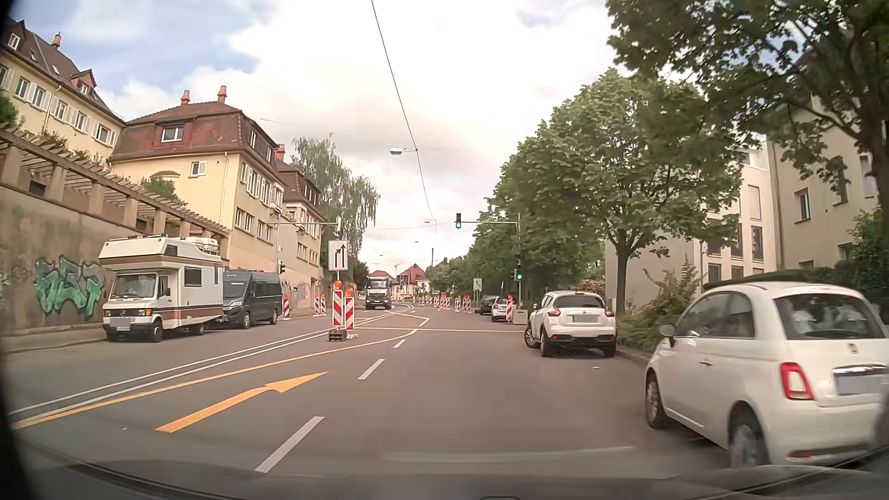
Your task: Follow the waypoints while adhering to traffic rules and regulations
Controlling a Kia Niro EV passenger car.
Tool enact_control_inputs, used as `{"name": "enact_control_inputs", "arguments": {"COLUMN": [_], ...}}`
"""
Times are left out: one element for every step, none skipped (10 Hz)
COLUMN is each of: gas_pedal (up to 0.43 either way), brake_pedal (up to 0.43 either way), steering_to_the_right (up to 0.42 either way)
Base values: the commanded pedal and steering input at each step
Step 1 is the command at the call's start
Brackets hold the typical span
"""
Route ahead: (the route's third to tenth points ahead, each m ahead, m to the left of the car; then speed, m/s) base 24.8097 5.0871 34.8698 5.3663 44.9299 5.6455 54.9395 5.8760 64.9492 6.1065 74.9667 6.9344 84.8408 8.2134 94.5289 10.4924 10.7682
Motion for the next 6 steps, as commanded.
{"name": "enact_control_inputs", "arguments": {"gas_pedal": [0.15,0.15,0.15,0.15,0.15,0.15], "brake_pedal": [0.0,0.0,0.0,0.0,0.0,0.0], "steering_to_the_right": [-0.006,-0.008,-0.008,-0.008,-0.008,-0.006]}}
